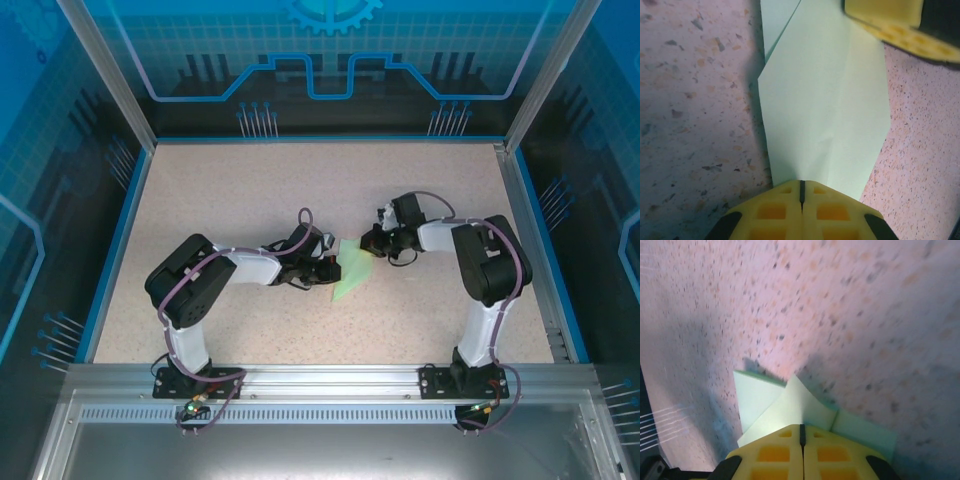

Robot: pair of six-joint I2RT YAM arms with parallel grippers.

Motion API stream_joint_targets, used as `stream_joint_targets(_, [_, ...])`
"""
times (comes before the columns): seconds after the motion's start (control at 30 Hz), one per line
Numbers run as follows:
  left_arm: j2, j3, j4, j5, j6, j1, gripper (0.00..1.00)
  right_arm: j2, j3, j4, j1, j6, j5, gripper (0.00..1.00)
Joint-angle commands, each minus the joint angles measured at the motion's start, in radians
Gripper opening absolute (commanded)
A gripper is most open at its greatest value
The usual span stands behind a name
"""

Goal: Fold a paper plane with a square sheet of paper (pick it up from the middle)
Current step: Fourth fold the wing at the center of the table.

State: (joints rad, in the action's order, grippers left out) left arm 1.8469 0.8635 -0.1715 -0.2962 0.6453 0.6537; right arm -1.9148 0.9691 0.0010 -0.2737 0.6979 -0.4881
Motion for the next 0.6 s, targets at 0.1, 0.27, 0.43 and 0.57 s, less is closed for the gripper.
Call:
stream_joint_targets(0.1, [0.052,-0.023,0.158,0.003,-0.028,0.005,0.0,-0.014,0.073,-0.053,0.085,-0.027,0.096,0.05])
stream_joint_targets(0.27, [0.052,-0.011,0.171,0.008,-0.03,0.008,0.0,0.123,0.057,-0.062,0.073,-0.058,0.113,0.06])
stream_joint_targets(0.43, [0.06,0.0,0.174,0.009,-0.029,0.011,0.0,0.195,0.011,-0.09,0.008,-0.055,0.098,0.06])
stream_joint_targets(0.57, [0.061,0.002,0.177,0.011,-0.024,0.011,0.0,0.17,-0.027,-0.067,-0.075,-0.025,0.063,0.06])
